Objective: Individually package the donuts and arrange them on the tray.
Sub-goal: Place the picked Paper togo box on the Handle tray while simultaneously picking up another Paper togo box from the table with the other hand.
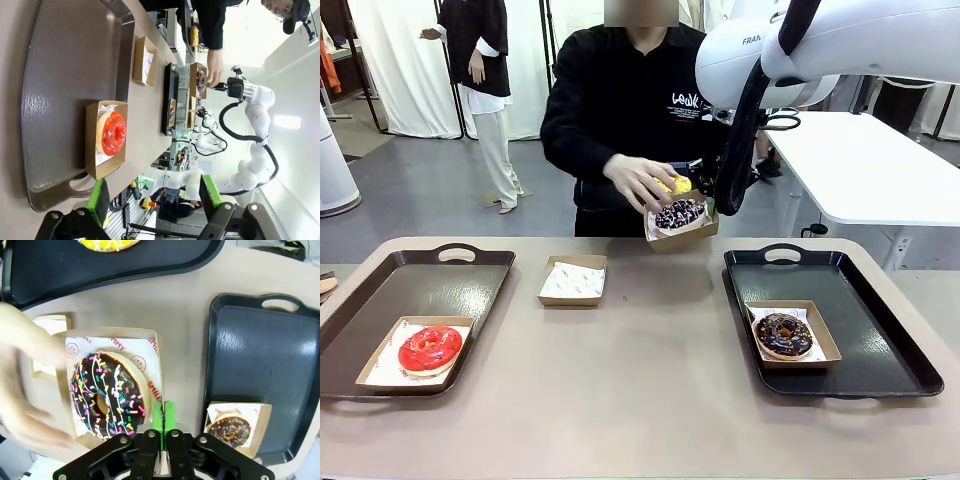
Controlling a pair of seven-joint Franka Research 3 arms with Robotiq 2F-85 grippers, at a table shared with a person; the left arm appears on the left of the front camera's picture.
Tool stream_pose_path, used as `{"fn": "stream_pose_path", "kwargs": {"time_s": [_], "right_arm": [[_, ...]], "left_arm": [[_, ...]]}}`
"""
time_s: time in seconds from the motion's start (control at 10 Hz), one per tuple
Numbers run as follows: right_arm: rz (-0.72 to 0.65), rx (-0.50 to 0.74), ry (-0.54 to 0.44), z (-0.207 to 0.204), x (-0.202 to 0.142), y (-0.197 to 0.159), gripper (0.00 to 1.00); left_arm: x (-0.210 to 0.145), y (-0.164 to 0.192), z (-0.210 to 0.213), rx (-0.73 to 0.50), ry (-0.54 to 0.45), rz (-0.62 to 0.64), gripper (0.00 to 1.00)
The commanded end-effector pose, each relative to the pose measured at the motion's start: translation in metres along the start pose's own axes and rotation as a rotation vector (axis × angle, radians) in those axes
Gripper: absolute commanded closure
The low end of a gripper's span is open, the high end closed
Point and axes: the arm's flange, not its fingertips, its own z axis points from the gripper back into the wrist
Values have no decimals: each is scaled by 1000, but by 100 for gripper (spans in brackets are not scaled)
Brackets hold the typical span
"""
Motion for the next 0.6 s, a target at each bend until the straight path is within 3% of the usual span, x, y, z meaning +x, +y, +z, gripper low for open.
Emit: {"fn": "stream_pose_path", "kwargs": {"time_s": [0.0, 0.5], "right_arm": [[-1, 1, -4, 0, 0, 0, 100], [-1, 1, -4, 0, 0, 0, 100]], "left_arm": [[-4, -3, 1, -9, -7, -8, 6], [-4, -3, 1, -9, -7, -8, 6]]}}
